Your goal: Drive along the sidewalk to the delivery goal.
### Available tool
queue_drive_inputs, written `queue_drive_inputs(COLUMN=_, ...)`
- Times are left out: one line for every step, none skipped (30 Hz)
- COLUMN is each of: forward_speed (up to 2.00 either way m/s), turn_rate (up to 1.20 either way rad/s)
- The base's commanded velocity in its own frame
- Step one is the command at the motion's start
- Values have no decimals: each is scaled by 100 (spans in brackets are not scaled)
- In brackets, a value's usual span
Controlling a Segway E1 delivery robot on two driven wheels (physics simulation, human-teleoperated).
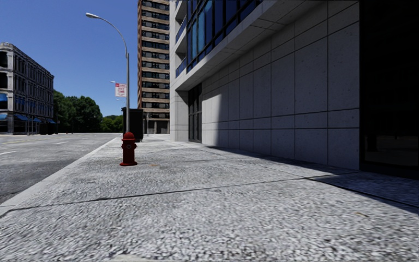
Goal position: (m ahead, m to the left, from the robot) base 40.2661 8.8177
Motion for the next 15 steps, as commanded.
queue_drive_inputs(forward_speed=200, turn_rate=61)
queue_drive_inputs(forward_speed=200, turn_rate=50)
queue_drive_inputs(forward_speed=200, turn_rate=36)
queue_drive_inputs(forward_speed=200, turn_rate=36)
queue_drive_inputs(forward_speed=200, turn_rate=0)
queue_drive_inputs(forward_speed=200, turn_rate=0)
queue_drive_inputs(forward_speed=200, turn_rate=0)
queue_drive_inputs(forward_speed=200, turn_rate=0)
queue_drive_inputs(forward_speed=200, turn_rate=0)
queue_drive_inputs(forward_speed=200, turn_rate=0)
queue_drive_inputs(forward_speed=200, turn_rate=0)
queue_drive_inputs(forward_speed=200, turn_rate=0)
queue_drive_inputs(forward_speed=200, turn_rate=0)
queue_drive_inputs(forward_speed=200, turn_rate=0)
queue_drive_inputs(forward_speed=200, turn_rate=0)
